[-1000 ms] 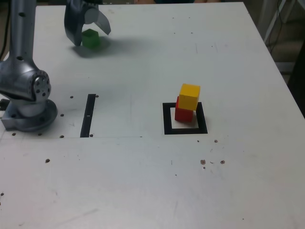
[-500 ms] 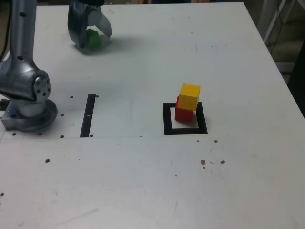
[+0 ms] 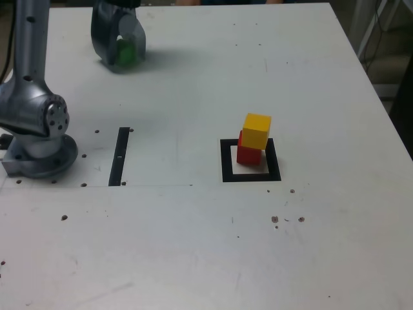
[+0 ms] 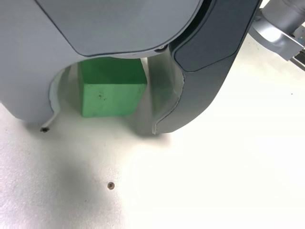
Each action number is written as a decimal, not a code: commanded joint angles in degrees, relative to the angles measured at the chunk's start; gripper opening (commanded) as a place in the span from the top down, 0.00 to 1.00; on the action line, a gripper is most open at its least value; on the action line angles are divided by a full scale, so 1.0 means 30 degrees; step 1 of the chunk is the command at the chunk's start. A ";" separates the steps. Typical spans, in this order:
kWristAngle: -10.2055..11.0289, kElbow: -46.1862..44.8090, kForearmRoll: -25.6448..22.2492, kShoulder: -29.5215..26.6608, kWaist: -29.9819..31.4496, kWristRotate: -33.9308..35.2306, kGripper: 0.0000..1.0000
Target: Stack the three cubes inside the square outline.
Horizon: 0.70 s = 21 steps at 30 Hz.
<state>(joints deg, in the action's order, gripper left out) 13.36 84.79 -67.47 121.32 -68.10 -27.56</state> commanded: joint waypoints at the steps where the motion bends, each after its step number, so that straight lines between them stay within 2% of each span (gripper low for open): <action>1: 0.0129 0.0070 0.0070 -0.0113 -0.0034 0.0046 0.55; 7: 0.0204 0.0079 0.0145 -0.0204 -0.0034 0.0071 0.60; 12: 0.0135 0.0127 0.0179 -0.0298 -0.0034 0.0084 0.70; 16: -0.0238 0.0133 0.0187 -0.0295 -0.0034 0.0003 0.79; 21: -0.0832 0.0268 0.0166 -0.0260 -0.0018 -0.0373 0.84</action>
<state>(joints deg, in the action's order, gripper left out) 11.02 85.23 -66.97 120.85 -68.11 -28.47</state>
